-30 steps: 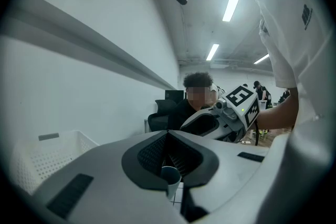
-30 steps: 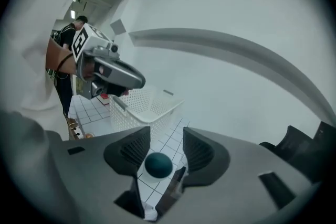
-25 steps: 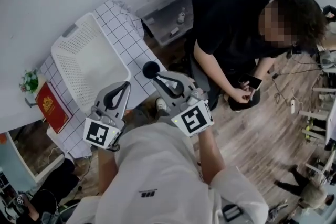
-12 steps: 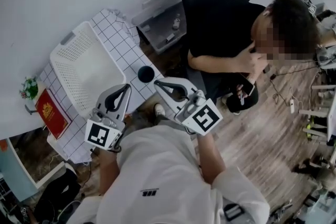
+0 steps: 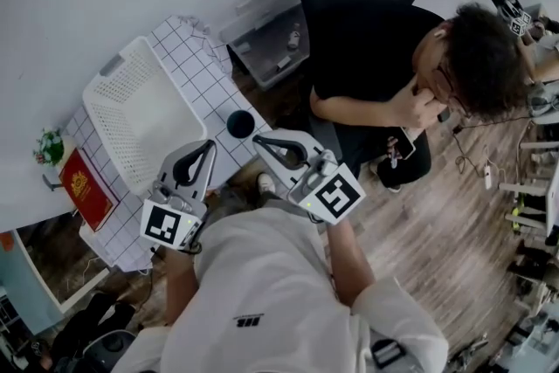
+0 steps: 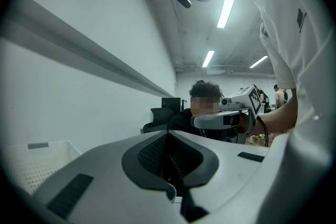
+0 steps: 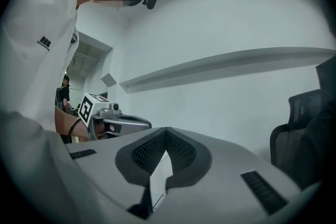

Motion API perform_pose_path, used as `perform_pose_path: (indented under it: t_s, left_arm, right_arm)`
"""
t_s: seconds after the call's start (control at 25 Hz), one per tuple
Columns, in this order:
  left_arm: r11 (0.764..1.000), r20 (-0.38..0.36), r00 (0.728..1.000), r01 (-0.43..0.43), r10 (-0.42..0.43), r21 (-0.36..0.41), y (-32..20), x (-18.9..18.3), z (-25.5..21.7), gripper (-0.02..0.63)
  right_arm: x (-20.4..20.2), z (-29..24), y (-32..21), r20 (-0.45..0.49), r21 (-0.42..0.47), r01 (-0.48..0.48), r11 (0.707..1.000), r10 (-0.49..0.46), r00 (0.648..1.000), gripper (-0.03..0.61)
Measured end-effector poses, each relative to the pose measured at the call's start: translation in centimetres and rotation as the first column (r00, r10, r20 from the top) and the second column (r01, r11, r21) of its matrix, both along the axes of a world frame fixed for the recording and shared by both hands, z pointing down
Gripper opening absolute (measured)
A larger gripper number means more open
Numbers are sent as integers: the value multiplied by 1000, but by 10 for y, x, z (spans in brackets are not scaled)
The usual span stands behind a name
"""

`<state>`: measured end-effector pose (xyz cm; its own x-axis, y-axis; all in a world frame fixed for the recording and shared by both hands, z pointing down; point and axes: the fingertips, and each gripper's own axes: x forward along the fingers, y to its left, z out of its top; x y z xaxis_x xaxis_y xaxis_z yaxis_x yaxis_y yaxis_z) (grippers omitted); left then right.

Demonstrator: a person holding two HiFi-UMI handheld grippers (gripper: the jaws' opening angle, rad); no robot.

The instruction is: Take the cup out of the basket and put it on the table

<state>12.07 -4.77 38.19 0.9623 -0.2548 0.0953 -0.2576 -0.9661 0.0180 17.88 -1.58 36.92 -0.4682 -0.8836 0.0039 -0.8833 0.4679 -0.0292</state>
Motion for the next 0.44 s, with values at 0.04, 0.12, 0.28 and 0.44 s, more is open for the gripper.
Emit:
perform_pose_path:
  t_s: [0.04, 0.12, 0.28, 0.44]
  left_arm:
    - [1000, 0, 1000, 1, -1, 0, 0, 0, 0, 11]
    - [1000, 0, 1000, 1, -1, 2, -1, 0, 0, 11]
    - [1000, 1, 1000, -1, 1, 4, 0, 0, 0, 11]
    - [1000, -1, 1000, -1, 1, 4, 1, 0, 0, 9]
  right_arm:
    - [0, 1, 0, -1, -2, 1, 1000, -1, 1000, 11]
    - [0, 2, 0, -9, -7, 3, 1000, -3, 1000, 11]
    - [-1, 4, 1, -20, -6, 7, 1000, -7, 1000, 11]
    - [-2, 3, 2, -23, 1, 9, 1000, -9, 1000, 11]
